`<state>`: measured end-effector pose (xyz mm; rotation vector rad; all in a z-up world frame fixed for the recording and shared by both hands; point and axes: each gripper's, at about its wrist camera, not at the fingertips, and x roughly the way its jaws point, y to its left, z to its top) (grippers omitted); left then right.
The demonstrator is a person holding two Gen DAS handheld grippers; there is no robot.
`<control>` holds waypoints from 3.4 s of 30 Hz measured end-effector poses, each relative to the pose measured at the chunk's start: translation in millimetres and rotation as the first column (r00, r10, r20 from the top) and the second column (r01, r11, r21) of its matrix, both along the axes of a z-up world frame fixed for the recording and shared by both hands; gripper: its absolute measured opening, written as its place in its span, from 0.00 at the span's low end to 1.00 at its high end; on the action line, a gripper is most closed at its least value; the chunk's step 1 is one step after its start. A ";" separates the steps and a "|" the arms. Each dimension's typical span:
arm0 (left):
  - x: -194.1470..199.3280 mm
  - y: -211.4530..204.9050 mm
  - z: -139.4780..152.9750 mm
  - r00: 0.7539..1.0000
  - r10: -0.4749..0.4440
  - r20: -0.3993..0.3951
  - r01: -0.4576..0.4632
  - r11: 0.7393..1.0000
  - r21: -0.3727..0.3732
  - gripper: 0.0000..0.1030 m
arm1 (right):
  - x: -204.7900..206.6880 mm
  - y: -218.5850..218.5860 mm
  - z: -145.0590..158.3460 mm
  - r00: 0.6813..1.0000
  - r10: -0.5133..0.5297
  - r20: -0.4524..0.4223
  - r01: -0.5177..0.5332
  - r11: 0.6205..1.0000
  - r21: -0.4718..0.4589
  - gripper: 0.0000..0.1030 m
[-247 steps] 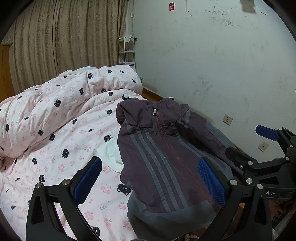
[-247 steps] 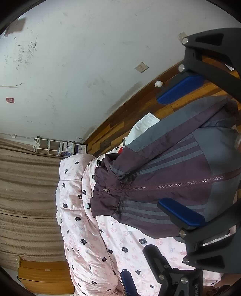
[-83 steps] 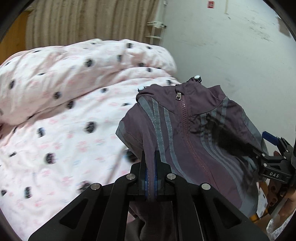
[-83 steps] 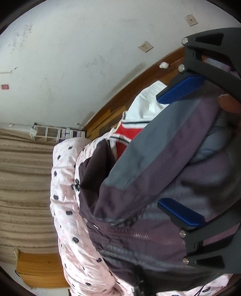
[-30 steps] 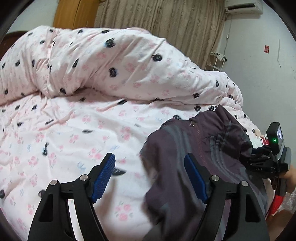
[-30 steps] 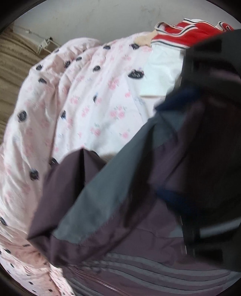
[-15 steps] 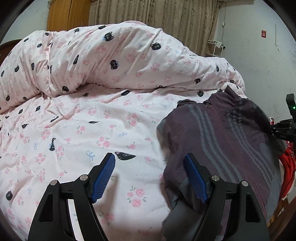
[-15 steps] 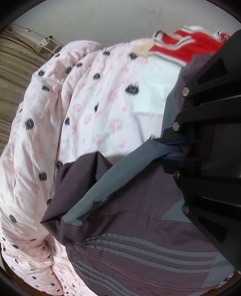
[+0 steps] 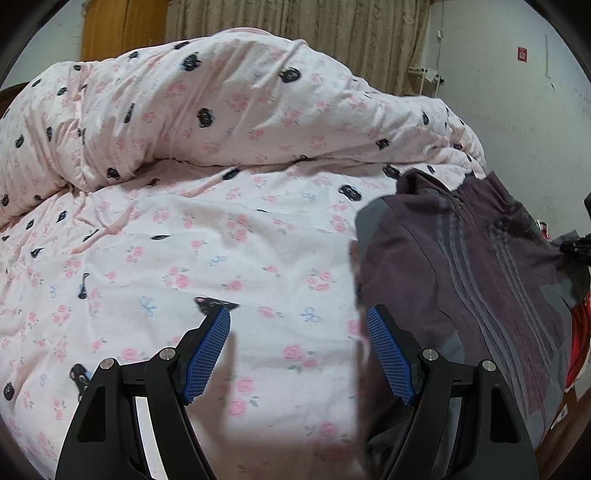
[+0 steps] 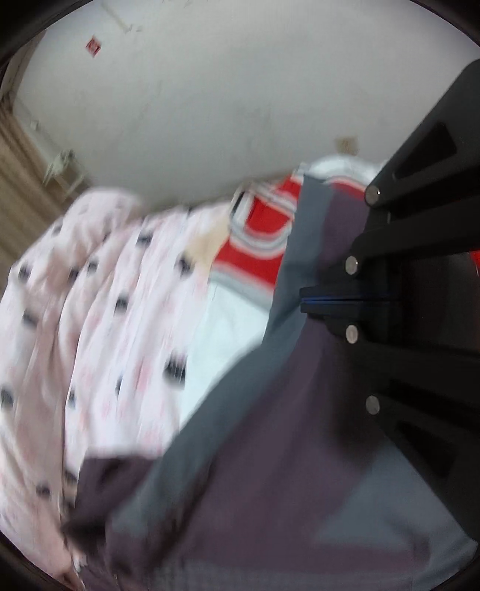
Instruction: Fold clothes
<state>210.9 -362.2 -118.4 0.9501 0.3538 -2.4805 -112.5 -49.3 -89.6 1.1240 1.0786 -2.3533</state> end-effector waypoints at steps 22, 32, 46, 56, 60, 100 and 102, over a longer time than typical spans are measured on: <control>40.2 -1.8 -19.2 0.980 -0.145 0.138 0.145 0.989 0.006 0.71 | 195.1 -187.9 2.9 0.843 0.524 0.117 -0.467 0.823 -0.322 0.56; 55.4 -29.7 -15.8 0.995 -0.085 0.057 0.079 0.992 0.099 0.71 | 239.5 -280.3 -1.5 0.844 0.490 0.216 -0.385 0.835 -0.392 0.67; 37.0 -12.6 -21.0 0.981 -0.169 0.091 0.162 0.984 0.078 0.71 | 220.5 -275.2 -29.8 0.865 0.359 0.351 -0.238 0.909 -0.343 0.05; -16.5 31.6 -17.6 0.953 -0.302 0.027 0.299 0.950 0.087 0.71 | 198.3 -199.3 46.9 0.870 0.402 0.285 -0.228 0.841 -0.490 0.04; -41.5 55.4 -13.3 0.919 -0.392 -0.031 0.393 0.912 0.116 0.71 | 187.0 -172.3 58.4 0.881 0.389 0.271 -0.217 0.839 -0.499 0.04; -112.0 103.9 -8.2 0.736 -0.662 -0.141 0.675 0.702 0.227 0.12 | 135.2 -90.6 39.9 0.876 0.390 0.282 -0.213 0.839 -0.500 0.04; -105.0 99.9 -2.1 0.741 -0.655 -0.145 0.670 0.713 0.206 0.12 | 136.4 -92.9 40.3 0.873 0.399 0.281 -0.219 0.835 -0.505 0.04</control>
